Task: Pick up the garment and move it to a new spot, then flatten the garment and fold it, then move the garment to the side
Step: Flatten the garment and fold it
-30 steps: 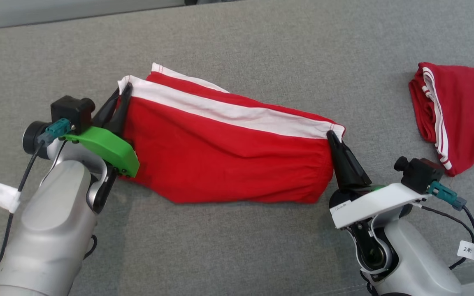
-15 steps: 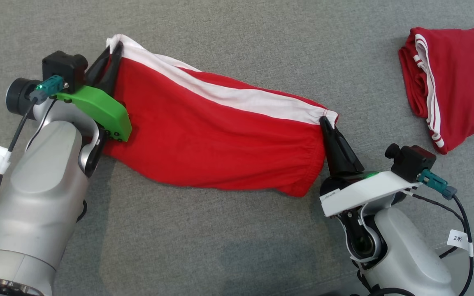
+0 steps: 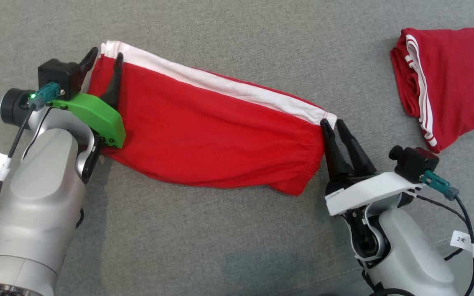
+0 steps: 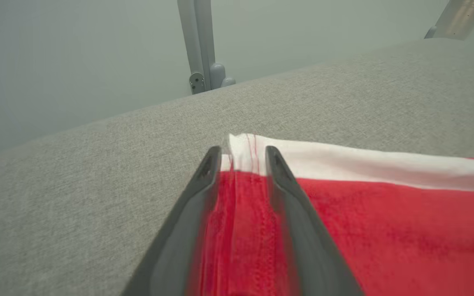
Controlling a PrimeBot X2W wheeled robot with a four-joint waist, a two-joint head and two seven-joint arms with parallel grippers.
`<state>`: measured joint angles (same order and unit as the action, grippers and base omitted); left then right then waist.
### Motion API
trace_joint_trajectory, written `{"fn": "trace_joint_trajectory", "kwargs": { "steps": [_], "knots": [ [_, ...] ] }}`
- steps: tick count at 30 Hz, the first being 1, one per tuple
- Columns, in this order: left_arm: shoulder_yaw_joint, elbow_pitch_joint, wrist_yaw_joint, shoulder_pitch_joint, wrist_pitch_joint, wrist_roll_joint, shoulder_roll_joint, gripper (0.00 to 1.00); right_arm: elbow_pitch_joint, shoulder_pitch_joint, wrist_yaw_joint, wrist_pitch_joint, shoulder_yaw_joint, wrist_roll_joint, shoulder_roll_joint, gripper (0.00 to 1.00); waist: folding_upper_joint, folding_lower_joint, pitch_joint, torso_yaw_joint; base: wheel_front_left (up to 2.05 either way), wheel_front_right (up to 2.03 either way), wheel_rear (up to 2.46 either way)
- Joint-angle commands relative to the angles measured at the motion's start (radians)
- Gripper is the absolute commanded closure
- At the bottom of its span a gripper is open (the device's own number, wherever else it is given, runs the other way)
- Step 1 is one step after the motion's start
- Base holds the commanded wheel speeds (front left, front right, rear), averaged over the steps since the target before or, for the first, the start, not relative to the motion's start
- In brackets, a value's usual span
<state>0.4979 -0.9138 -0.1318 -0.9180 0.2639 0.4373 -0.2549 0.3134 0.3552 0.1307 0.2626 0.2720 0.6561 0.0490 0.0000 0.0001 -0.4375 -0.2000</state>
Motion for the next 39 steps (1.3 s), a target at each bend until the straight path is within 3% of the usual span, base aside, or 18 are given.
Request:
{"fn": "trace_joint_trajectory", "kwargs": {
  "steps": [1,12,24,25,26,27,34,39],
  "knots": [
    [-0.008,-0.005,0.003,0.018,-0.001,-0.005,0.001,0.0,0.003,0.003,0.0,0.003,-0.021,-0.013,0.004,0.0,0.0,-0.0001,0.012,0.003,0.0,0.0,0.0],
    [-0.094,-0.037,0.005,0.105,-0.001,-0.033,0.037,0.0,-0.07,-0.067,0.0,0.003,-0.214,-0.353,0.004,0.0,0.0,-0.0001,0.092,0.023,0.0,0.0,0.0],
    [-0.083,-0.214,0.004,0.132,-0.001,-0.008,0.078,0.0,-0.095,-0.105,0.0,0.003,-0.236,-0.349,0.003,0.0,0.0,-0.0001,0.129,0.029,0.0,0.0,0.0],
    [-0.079,-0.224,0.004,0.133,-0.001,-0.009,0.082,0.31,-0.094,-0.106,0.0,0.003,-0.236,-0.348,0.003,0.0,0.0,-0.0001,0.131,0.028,0.0,0.0,0.0],
    [-0.079,-0.239,0.003,0.136,-0.002,-0.003,0.088,0.73,-0.093,-0.107,0.0,0.002,-0.235,-0.346,0.003,0.0,0.0,-0.0001,0.135,0.027,0.0,0.0,0.0],
    [-0.076,-0.256,0.003,0.139,-0.003,0.001,0.095,1.0,-0.092,-0.107,0.0,0.003,-0.235,-0.343,0.003,0.0,0.0,-0.0001,0.138,0.026,0.0,0.0,0.0],
    [-0.088,-0.279,0.002,0.166,-0.002,0.037,0.1,1.0,-0.086,-0.132,0.0,0.003,-0.231,-0.332,0.003,0.0,0.0,-0.0001,0.189,0.026,0.0,0.0,0.0],
    [-0.134,-0.228,0.034,0.243,-0.001,0.051,0.107,1.0,-0.07,-0.172,0.0,0.003,-0.239,-0.33,0.004,0.0,0.0,-0.0001,0.27,0.049,0.0,0.0,0.0]
  ]
}}
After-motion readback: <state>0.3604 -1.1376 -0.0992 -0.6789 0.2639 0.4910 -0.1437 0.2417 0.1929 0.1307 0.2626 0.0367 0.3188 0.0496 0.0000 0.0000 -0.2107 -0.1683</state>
